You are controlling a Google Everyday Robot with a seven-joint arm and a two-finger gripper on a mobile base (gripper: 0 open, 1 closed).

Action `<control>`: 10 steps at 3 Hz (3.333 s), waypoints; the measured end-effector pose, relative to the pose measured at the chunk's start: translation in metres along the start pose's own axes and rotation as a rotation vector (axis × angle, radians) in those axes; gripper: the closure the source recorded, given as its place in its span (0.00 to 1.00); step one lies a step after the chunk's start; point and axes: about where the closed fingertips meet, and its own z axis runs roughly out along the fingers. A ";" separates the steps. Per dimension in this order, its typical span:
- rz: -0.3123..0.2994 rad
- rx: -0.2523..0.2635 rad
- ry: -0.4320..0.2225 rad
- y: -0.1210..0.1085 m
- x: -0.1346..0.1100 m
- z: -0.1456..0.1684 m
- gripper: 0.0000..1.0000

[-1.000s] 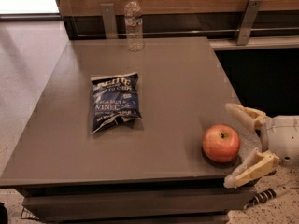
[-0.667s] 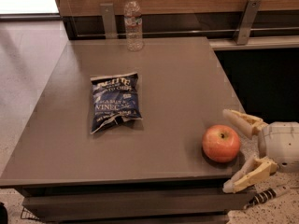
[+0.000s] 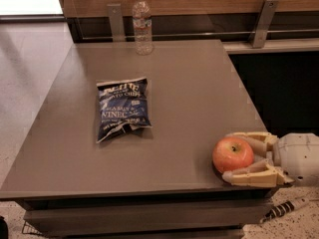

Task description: Move apple near water bottle

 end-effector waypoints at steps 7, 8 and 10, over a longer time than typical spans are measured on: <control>0.111 0.241 0.037 -0.170 -0.057 -0.076 1.00; 0.109 0.341 0.015 -0.199 -0.070 -0.067 1.00; 0.092 0.489 -0.066 -0.281 -0.077 -0.034 1.00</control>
Offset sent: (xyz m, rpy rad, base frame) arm -0.0001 0.0015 0.0006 -0.0008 -0.0008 0.0030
